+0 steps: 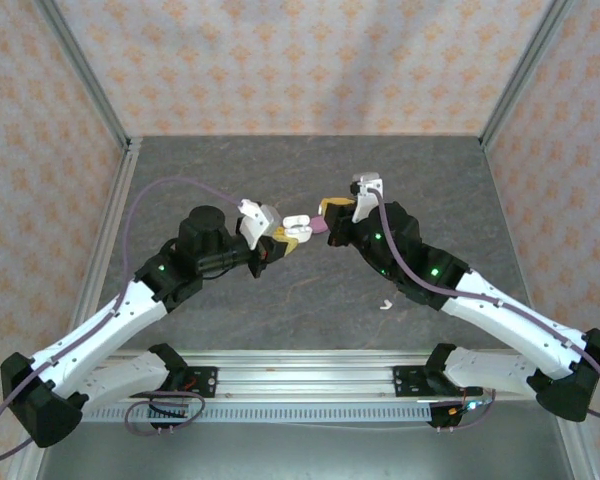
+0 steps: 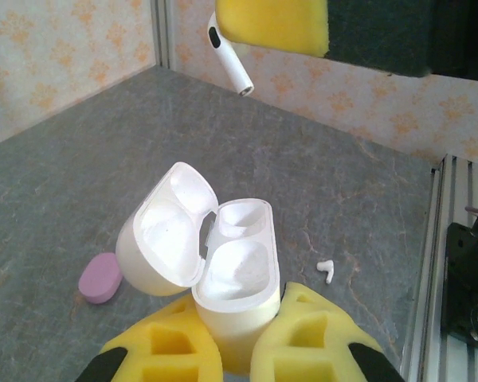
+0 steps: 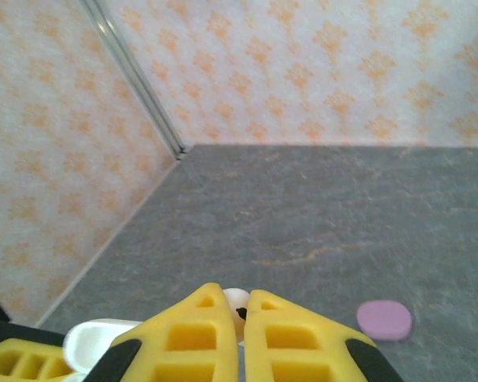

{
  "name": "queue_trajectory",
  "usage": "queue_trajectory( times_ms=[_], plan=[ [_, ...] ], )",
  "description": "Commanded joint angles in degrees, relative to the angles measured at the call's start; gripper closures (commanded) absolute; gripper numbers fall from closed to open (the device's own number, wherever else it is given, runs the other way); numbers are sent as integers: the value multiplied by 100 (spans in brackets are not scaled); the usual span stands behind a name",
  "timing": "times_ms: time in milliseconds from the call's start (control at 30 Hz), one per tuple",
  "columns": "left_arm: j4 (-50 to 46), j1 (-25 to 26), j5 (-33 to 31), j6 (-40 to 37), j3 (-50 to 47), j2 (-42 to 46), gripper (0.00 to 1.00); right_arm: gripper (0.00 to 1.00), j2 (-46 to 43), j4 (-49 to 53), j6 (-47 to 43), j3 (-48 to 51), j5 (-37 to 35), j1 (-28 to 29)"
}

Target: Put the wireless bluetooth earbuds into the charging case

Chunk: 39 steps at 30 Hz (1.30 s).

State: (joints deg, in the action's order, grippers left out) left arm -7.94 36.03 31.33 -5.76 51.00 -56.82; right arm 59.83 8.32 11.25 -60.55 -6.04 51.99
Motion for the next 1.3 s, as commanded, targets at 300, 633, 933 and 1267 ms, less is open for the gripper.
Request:
queue_trajectory(
  times_ms=[300,633,933,1267],
  plan=[
    [668,80,-373,240,349,-135,100,92,146,-871,-333,-156,862,153],
    [740,97,-363,304,410,-198,100,92,369,-943,-533,-119,966,224],
    [717,105,-323,312,475,-207,100,92,459,-997,-641,-62,877,222],
    [728,103,-351,319,479,-189,100,92,436,-1093,-814,43,1134,233]
  ],
)
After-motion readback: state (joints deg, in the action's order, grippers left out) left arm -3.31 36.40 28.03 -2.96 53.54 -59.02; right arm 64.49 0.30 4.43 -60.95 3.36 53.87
